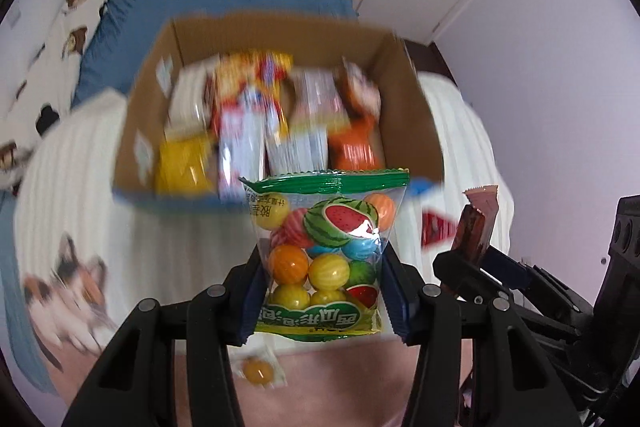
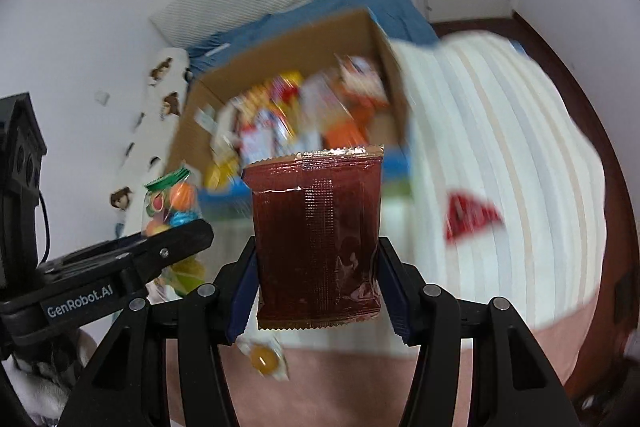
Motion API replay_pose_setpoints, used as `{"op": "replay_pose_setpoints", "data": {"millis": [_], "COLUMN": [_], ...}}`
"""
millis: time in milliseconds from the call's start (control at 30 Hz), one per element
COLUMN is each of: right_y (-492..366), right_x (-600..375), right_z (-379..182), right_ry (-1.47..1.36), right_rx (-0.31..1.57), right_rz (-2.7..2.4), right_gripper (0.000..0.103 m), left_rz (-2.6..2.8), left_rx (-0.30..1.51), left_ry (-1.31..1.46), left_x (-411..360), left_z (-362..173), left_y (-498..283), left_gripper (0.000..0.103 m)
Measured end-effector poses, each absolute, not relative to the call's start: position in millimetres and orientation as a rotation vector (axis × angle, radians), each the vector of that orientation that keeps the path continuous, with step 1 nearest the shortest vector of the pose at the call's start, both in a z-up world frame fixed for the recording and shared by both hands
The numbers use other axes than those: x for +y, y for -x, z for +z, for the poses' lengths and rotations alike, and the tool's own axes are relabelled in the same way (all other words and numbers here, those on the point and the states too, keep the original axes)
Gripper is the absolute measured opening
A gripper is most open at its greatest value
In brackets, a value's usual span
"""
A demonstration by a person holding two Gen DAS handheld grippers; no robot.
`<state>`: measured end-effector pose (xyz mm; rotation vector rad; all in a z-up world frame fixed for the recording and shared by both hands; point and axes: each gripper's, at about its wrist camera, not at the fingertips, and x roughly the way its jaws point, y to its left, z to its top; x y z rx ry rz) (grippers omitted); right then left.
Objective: Organize snacks
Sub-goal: 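Carry the candy bag and sauce packet into the box with both tools, then open both tools to drop the candy bag and sauce packet and withdraw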
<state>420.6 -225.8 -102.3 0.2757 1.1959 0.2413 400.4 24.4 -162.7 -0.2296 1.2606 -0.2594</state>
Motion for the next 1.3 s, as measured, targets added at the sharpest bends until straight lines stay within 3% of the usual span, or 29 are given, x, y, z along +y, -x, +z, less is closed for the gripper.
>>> {"op": "replay_pose_setpoints", "data": {"millis": [133, 333, 667, 700, 733, 767, 800, 833, 900, 1067, 1300], "right_y": [-484, -566, -616, -620, -623, -627, -628, -629, -629, -622, -604], "right_x": [-198, -165, -149, -148, -146, -143, -142, -141, -142, -153, -163], "right_z": [-92, -115, -182, -188, -195, -202, -205, -206, -210, -207, -195], "right_ry": [-0.206, -0.14, -0.103, -0.11, -0.111, -0.084, -0.057, -0.048, -0.043, -0.075, -0.102], "right_rx": [1.2, 1.297, 1.43, 1.452, 1.471, 1.486, 1.485, 1.483, 1.497, 1.512, 1.495], "right_rz": [0.262, 0.267, 0.257, 0.262, 0.26, 0.248, 0.24, 0.237, 0.225, 0.206, 0.183], "right_gripper": [0.058, 0.058, 0.059, 0.06, 0.068, 0.077, 0.096, 0.098, 0.098, 0.098, 0.098], "left_rz": [-0.234, -0.203, -0.195, -0.192, -0.183, -0.176, -0.171, -0.167, -0.155, -0.119, -0.11], "left_rx": [1.277, 1.42, 1.586, 1.608, 1.623, 1.635, 1.642, 1.636, 1.62, 1.567, 1.488], "left_ry": [0.215, 0.235, 0.278, 0.289, 0.299, 0.31, 0.328, 0.337, 0.314, 0.243, 0.186], "left_x": [38, 49, 55, 55, 55, 56, 59, 61, 61, 62, 65], "left_z": [-158, -201, -273, -280, -282, -285, -288, -289, -286, -268, -240], "left_y": [-462, -545, -590, -592, -592, -592, -592, -593, -590, -581, -556], "left_gripper": [0.049, 0.049, 0.049, 0.049, 0.049, 0.054, 0.058, 0.066, 0.078, 0.091, 0.091]}}
